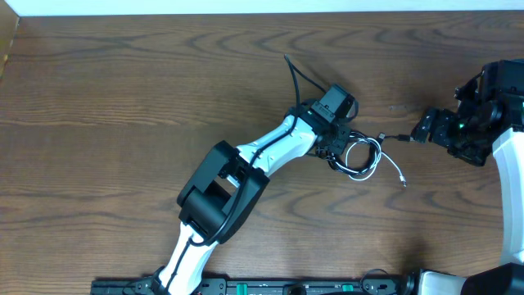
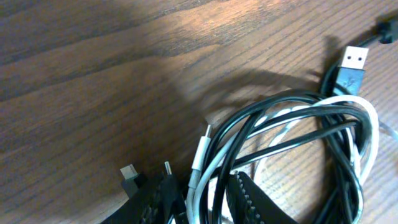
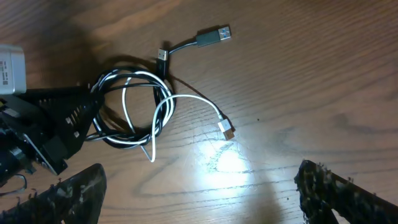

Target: Untangle cables

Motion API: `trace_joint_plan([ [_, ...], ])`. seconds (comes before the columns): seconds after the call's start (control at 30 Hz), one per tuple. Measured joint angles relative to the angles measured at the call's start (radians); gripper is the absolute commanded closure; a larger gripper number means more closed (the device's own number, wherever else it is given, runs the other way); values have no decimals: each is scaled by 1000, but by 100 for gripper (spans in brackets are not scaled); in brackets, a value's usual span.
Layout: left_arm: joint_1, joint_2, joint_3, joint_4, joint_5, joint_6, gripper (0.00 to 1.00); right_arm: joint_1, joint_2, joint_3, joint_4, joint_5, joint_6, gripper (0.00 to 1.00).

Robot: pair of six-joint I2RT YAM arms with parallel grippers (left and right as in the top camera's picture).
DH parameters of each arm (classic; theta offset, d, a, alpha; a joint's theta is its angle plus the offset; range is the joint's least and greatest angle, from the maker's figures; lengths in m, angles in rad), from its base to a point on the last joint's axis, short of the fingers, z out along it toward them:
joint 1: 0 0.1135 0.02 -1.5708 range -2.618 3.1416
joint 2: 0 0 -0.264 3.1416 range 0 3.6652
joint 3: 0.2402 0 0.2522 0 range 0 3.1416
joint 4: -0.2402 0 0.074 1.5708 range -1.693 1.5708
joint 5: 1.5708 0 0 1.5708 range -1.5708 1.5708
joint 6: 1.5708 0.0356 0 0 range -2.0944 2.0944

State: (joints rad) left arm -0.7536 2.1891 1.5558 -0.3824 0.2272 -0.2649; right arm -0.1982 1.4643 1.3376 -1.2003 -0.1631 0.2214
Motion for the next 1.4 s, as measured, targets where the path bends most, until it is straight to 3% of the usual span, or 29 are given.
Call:
trace_joint_plan([
  [0.27, -19, 6, 18, -145, -129, 3, 68, 0, 0, 0, -2, -2, -5, 5],
  [0.4, -23, 6, 21, -169, -178, 1, 92, 0, 0, 0, -3, -2, -6, 5],
  [0.67, -19, -7, 23, -223, -190, -9, 93, 0, 0, 0, 4, -31, -14, 10],
  [0.87, 16, -117, 21, -354, -176, -23, 93, 0, 0, 0, 68, -270, -71, 13],
  [1.17, 126, -515, 22, -369, 7, -57, 93, 38, 0, 0, 259, -743, -155, 22],
  [1.4, 194, -542, 22, -370, 116, -77, 93, 146, 0, 0, 363, -761, -93, 26],
])
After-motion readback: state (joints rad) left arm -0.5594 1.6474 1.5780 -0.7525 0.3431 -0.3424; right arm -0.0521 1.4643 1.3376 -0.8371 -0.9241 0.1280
